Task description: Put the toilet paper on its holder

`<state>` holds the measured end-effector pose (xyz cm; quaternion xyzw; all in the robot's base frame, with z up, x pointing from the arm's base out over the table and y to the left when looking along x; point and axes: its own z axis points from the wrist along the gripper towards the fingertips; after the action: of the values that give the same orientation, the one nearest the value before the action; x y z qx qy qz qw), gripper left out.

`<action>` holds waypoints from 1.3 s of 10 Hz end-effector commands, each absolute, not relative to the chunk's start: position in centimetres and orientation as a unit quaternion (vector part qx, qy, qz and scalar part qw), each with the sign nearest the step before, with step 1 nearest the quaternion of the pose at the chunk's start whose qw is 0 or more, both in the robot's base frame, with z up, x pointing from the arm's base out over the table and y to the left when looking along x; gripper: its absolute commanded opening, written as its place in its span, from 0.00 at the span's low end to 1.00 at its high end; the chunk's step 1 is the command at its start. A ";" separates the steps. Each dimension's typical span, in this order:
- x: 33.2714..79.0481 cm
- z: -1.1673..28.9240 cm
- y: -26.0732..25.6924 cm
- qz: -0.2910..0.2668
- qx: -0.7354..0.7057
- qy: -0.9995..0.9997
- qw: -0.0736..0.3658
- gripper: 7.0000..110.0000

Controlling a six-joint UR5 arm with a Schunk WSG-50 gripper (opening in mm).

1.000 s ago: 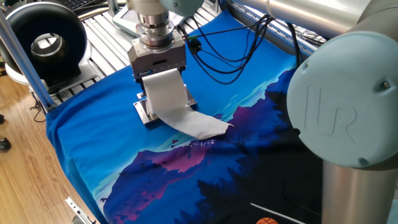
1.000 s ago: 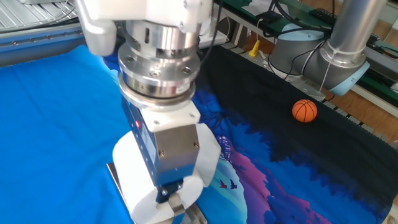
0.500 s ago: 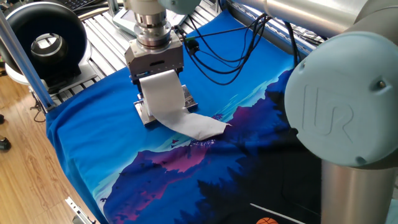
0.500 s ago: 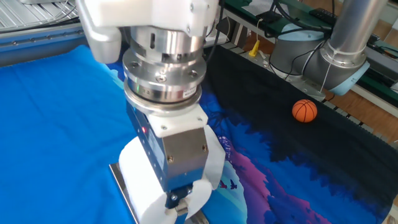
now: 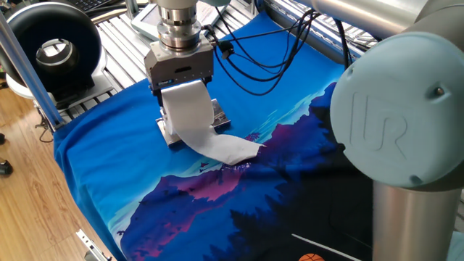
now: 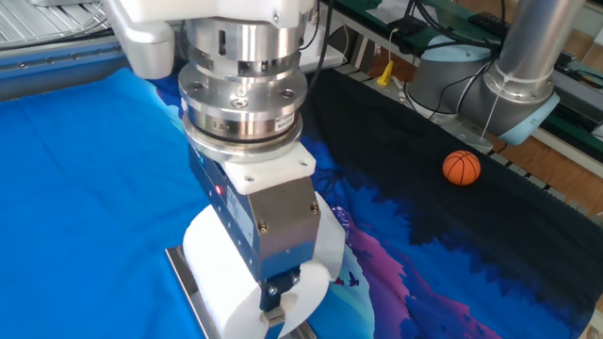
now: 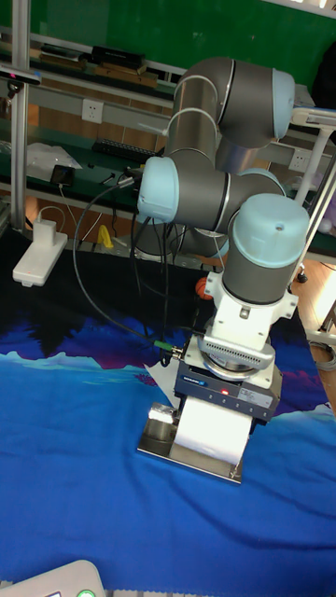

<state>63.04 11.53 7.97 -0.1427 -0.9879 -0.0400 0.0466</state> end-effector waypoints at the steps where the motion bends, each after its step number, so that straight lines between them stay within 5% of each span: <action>1: 63.3 8.0 11.8 -0.041 -0.160 -0.985 0.051 0.00; 13: 64.1 7.8 12.4 -0.028 -0.157 -0.986 0.052 0.00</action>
<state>64.25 12.04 7.60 -0.1652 -0.9850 -0.0156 0.0466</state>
